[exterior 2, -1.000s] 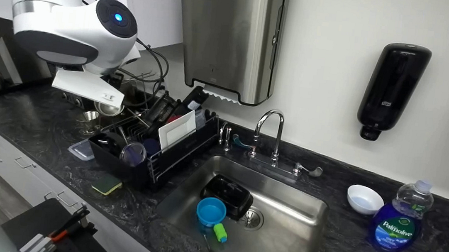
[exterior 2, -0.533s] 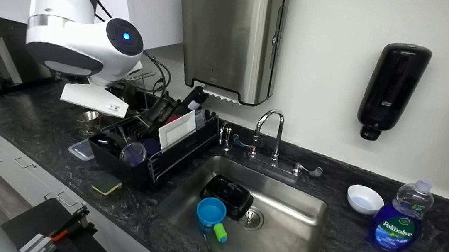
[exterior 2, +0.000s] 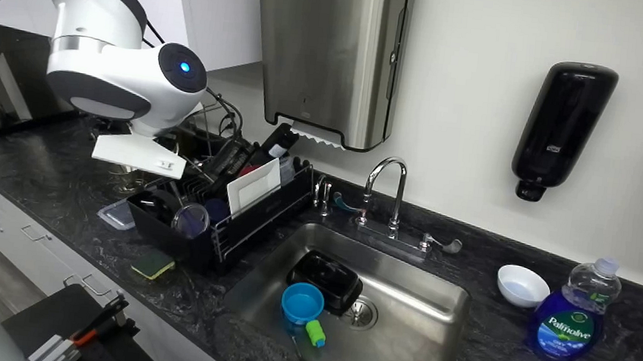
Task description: Remove the dark blue thermos from the dish rack and place it inside the sink
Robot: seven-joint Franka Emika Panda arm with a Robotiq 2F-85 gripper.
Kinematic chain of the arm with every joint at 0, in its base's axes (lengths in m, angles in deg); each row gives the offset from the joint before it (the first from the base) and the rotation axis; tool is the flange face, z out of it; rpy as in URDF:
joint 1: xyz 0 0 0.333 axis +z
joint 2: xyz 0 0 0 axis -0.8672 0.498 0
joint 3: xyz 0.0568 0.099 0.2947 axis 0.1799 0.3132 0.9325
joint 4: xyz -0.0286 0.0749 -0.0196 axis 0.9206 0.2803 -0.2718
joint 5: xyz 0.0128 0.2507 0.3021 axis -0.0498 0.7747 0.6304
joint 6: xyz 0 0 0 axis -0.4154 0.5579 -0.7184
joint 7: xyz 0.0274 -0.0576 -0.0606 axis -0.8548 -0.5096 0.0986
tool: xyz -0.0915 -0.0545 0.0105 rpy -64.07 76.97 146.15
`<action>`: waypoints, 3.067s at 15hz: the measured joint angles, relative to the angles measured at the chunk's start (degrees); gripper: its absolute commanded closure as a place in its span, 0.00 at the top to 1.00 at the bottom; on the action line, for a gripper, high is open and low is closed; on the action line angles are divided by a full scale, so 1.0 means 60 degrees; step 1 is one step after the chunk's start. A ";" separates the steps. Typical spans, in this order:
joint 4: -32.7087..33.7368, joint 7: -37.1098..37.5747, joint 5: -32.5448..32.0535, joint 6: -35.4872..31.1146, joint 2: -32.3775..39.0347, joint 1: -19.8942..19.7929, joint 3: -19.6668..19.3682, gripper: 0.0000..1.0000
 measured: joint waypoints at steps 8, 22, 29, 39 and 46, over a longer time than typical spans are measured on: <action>-0.0002 -0.1559 0.0543 -0.0005 0.0599 -0.0134 0.0229 1.00; 0.0001 -0.3625 0.1933 -0.0442 0.0617 -0.0365 0.0887 1.00; -0.0001 -0.4419 0.2567 -0.1069 0.0759 -0.0374 0.1444 1.00; -0.0001 -0.5284 0.3537 -0.1728 0.1226 -0.0371 0.2088 1.00; -0.0001 -0.5642 0.3995 -0.2013 0.1371 -0.0370 0.2292 1.00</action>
